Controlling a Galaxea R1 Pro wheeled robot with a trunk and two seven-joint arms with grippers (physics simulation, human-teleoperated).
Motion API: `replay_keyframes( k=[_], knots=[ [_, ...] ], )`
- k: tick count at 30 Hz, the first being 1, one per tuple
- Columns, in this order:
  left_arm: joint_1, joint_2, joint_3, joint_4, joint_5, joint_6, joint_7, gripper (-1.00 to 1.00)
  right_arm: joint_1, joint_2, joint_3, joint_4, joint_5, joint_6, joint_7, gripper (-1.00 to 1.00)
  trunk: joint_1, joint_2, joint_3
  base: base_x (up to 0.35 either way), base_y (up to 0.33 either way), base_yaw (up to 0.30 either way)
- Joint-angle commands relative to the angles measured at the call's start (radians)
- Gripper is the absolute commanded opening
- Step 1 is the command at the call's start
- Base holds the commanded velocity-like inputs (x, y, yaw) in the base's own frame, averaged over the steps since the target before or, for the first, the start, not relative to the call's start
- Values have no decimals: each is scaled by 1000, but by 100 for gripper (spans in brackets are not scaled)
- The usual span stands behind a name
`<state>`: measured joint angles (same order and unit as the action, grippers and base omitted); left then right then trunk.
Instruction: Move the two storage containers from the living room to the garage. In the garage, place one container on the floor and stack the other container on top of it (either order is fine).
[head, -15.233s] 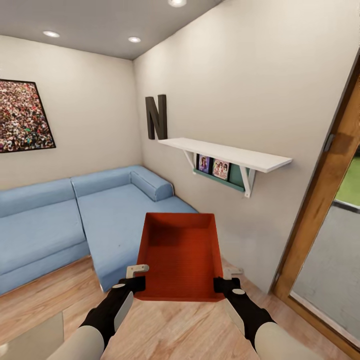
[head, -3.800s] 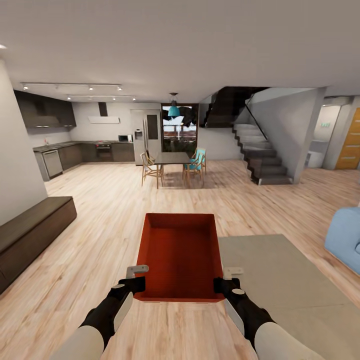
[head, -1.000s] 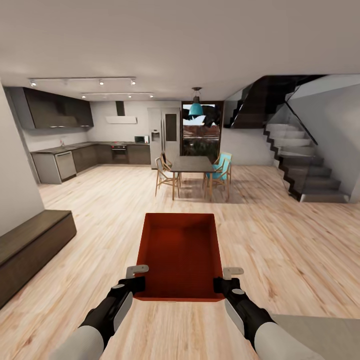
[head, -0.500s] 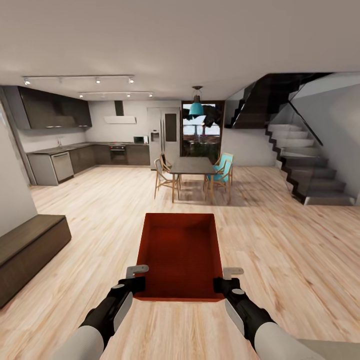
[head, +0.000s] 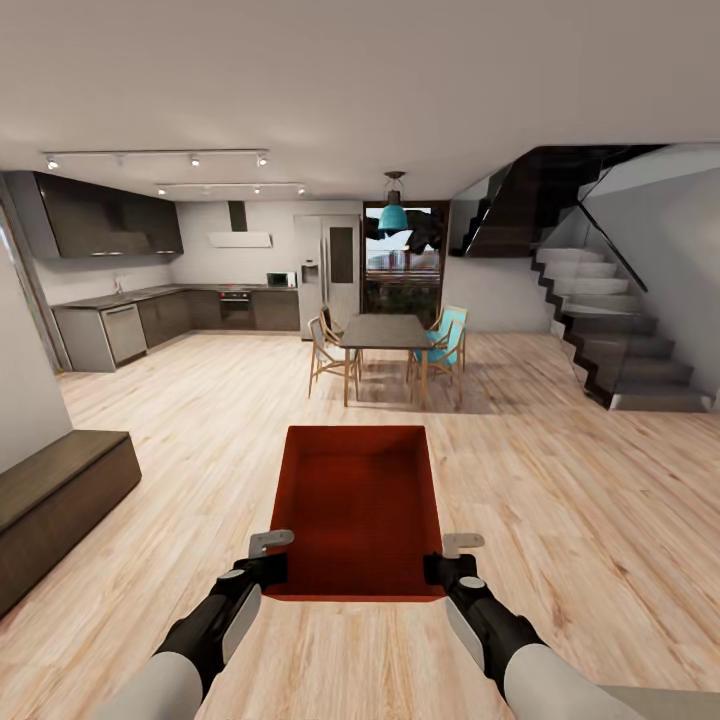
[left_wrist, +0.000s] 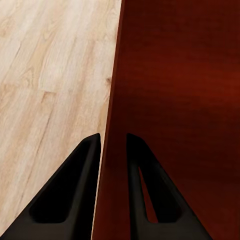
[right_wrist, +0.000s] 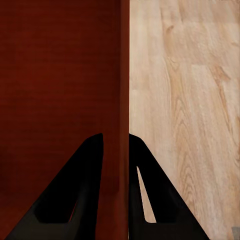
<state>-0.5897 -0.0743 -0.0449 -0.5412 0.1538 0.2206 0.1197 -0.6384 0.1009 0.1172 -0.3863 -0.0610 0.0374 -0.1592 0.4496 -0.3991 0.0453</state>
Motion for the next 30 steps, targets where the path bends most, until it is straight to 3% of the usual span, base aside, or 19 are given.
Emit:
replay_keyframes(
  k=[1,7,21,22,30],
  knots=[
    [-1,6,1,-4,5,5,12,-100,0,-7,14,0,-12,4,-10,-100,0,-1,0,0,0,0],
    [-1,5,4,-1,0,6,12,-100,0,-7,14,0,-13,4,-10,-100,0,-1,0,125,0,0],
    [-1,-6,20,1,-20,6,11,-100,0,-17,29,0,-47,5,-10,-100,0,-1,0,309,0,0],
    [-1,8,20,1,-20,6,12,-100,0,-17,29,0,-47,5,-10,-100,0,-1,0,322,0,0],
    [-1,8,20,1,-20,6,12,-100,0,-17,29,1,-47,4,-10,-100,0,-1,0,322,0,0]
  ],
)
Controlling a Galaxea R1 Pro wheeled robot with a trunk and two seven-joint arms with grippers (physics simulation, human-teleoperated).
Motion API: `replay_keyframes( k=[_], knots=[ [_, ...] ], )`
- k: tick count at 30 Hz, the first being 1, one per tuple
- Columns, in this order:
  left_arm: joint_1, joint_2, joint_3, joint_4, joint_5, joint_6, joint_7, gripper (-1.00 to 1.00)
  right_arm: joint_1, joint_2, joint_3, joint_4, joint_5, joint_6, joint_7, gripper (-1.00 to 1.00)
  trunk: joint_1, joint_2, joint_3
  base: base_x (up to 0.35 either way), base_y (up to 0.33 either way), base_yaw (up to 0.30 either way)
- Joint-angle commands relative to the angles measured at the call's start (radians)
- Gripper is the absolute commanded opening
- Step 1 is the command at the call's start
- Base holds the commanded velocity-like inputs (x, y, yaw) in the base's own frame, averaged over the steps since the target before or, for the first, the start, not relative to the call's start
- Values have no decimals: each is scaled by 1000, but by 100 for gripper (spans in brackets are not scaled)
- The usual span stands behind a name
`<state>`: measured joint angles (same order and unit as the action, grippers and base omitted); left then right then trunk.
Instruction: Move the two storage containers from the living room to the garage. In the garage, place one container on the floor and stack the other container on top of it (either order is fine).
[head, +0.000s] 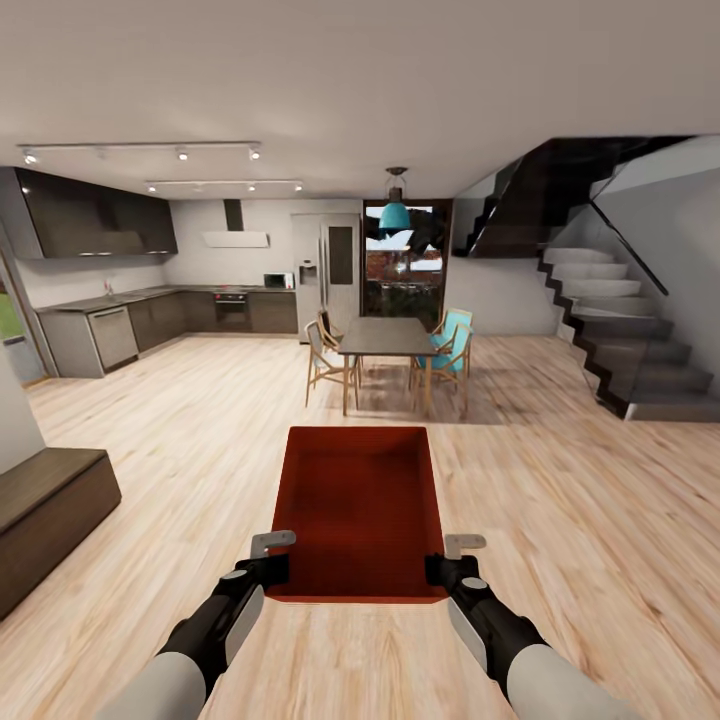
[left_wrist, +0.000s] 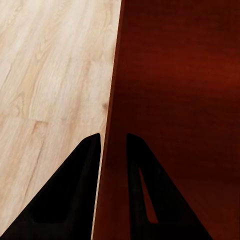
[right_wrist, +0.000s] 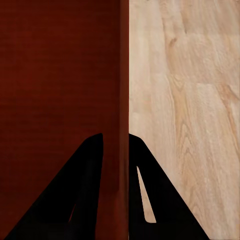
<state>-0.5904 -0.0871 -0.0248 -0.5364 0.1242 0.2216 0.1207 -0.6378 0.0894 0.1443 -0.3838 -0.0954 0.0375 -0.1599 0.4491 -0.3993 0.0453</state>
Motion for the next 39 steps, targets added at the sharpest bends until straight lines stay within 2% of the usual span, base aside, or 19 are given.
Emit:
replay_keyframes(
  k=[1,33,39],
  knots=[
    [0,21,0,-4,9,5,11,-100,0,-5,1,-2,-12,4,-9,-100,1,-1,0,322,0,0],
    [0,22,0,-4,9,5,11,-100,0,-7,1,-2,-15,3,-9,-100,1,-1,0,322,0,-1],
    [0,22,0,-4,9,5,11,-100,0,-5,3,-1,-16,10,-9,-100,1,-1,0,322,0,-194]
  ],
)
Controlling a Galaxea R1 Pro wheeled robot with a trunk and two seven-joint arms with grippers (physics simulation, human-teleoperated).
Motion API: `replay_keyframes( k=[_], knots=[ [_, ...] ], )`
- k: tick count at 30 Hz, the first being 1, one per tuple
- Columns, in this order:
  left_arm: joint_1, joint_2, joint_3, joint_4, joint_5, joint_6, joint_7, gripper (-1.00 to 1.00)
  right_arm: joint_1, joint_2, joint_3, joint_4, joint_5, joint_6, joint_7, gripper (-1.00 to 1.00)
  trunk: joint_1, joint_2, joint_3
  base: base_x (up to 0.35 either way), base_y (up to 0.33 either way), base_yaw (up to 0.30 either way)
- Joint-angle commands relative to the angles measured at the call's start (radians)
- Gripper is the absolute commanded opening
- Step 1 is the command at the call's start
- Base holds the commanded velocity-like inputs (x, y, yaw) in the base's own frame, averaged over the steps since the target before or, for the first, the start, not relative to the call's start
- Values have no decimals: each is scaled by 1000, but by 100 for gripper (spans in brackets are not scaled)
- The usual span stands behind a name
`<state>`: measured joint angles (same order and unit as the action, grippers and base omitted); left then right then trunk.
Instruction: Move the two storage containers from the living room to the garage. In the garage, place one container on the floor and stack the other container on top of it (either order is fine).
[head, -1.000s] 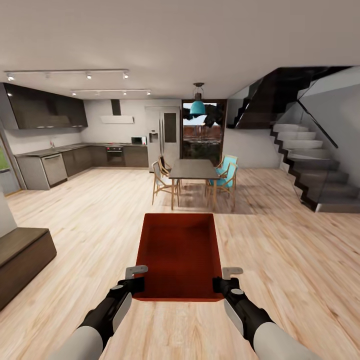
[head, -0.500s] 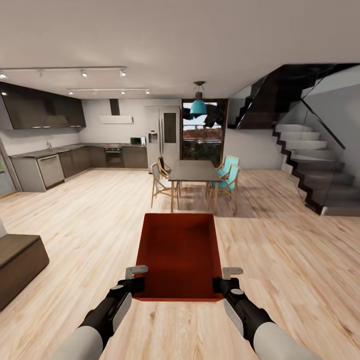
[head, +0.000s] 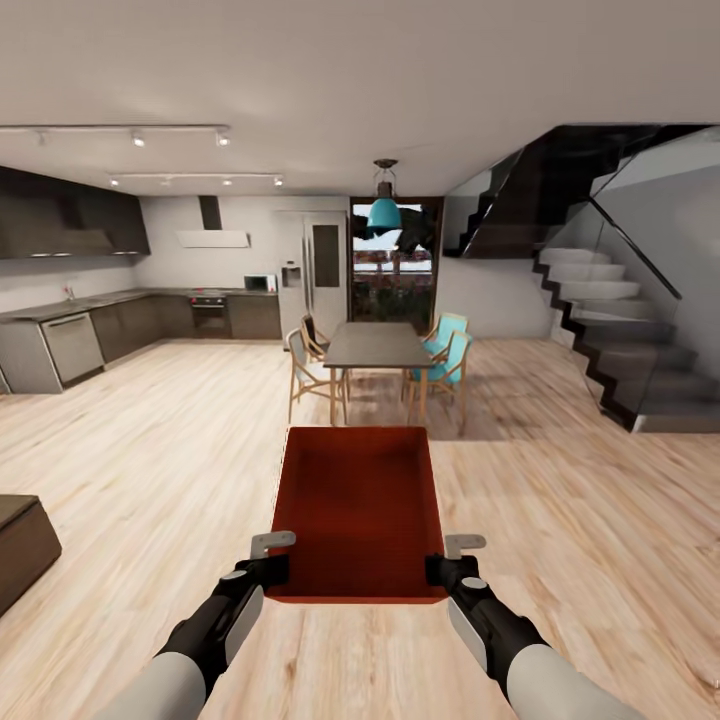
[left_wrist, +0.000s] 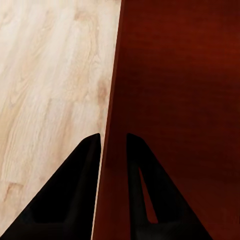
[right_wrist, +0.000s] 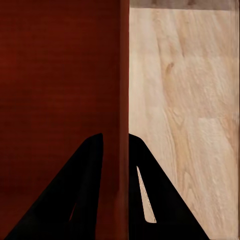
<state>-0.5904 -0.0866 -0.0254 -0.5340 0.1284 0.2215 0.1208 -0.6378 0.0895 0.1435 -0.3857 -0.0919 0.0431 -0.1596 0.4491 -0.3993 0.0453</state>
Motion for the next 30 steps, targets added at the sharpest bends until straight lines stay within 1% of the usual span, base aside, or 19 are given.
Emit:
replay_keyframes(
  k=[1,30],
  knots=[
    [0,21,1,-6,5,6,11,-100,0,-5,4,1,-19,5,-9,-100,1,-1,0,322,0,-268],
    [0,21,1,-6,5,6,11,-100,0,-5,4,0,-17,8,-9,-100,1,-1,0,322,0,-284]
  ],
)
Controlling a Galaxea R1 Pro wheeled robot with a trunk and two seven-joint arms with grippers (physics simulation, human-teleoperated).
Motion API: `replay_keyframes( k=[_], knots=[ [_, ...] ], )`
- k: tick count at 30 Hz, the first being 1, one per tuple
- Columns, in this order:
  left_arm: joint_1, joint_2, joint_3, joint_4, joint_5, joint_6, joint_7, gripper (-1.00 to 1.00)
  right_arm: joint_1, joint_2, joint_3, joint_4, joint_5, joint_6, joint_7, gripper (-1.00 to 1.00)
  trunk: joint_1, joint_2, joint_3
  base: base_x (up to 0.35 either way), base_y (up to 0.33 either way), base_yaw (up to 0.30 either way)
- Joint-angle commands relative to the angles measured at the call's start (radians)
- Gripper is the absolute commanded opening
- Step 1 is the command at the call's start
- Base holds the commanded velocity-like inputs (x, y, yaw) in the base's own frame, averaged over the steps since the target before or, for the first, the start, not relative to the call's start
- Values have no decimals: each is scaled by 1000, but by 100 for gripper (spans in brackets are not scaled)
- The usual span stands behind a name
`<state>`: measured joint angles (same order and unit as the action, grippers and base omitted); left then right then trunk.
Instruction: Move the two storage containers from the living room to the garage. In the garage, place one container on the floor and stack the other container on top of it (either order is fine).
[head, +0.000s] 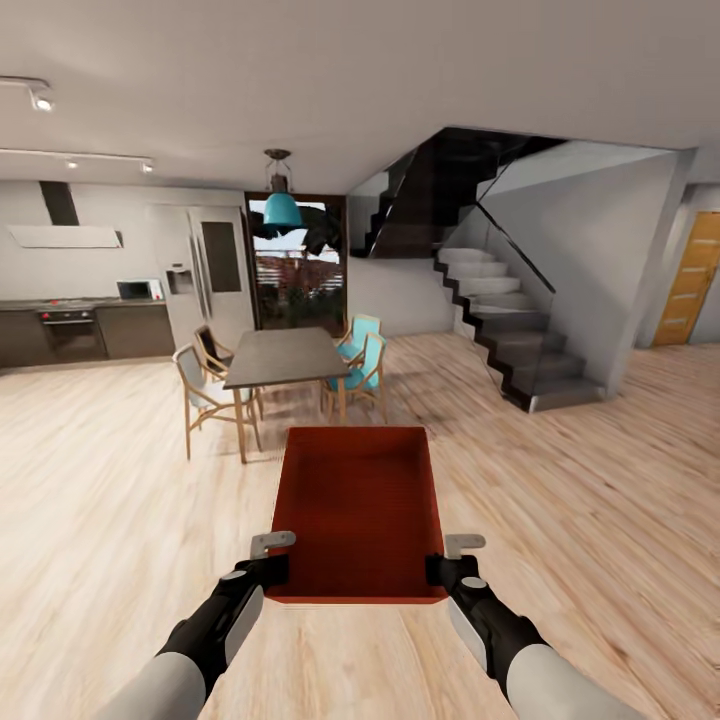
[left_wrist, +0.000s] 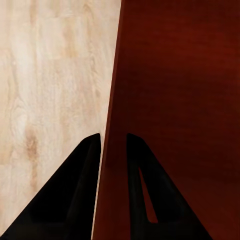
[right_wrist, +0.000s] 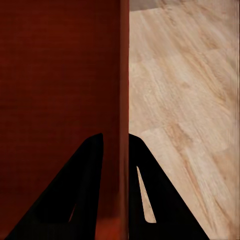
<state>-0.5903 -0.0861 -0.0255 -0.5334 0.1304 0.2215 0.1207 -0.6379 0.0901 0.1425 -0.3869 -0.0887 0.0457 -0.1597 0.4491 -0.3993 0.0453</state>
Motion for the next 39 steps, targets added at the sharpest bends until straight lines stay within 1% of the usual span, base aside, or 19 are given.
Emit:
replay_keyframes(
  k=[1,12,39],
  knots=[
    [0,20,1,-7,3,6,11,-100,0,-6,5,1,-20,5,-9,-100,1,-1,0,322,0,-286],
    [0,20,1,-7,3,6,11,-100,0,-6,5,1,-20,5,-9,-100,1,-1,1,322,0,-286],
    [0,22,1,-7,3,6,11,-100,0,-6,5,0,-19,6,-9,-100,1,-1,14,322,0,-286]
  ],
)
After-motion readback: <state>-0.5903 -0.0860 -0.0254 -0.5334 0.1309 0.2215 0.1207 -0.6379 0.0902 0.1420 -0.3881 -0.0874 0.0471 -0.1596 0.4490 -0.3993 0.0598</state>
